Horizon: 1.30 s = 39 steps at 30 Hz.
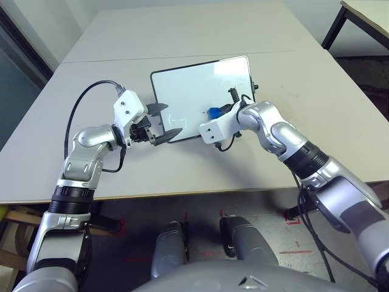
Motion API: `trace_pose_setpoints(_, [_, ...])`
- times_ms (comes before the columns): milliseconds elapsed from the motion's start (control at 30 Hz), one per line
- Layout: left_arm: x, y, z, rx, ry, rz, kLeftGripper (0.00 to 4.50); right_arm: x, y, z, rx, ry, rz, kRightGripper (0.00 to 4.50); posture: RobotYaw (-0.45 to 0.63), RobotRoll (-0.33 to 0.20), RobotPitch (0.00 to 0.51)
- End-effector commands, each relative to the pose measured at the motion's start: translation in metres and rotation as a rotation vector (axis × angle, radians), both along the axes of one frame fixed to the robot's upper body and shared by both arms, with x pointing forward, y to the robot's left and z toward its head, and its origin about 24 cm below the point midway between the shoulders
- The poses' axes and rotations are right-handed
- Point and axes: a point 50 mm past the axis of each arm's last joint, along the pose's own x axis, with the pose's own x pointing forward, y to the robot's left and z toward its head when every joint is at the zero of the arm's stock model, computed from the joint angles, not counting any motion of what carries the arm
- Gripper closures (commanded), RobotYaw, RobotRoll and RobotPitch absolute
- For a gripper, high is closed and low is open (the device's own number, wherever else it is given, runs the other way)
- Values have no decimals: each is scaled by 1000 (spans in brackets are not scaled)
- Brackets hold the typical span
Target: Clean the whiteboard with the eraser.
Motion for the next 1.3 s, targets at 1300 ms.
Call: trace_pose_setpoints(1300, [5,-6,-2,-2,1,-18,0,20,-50,7,-12,33,-218,4359,-150,0,86])
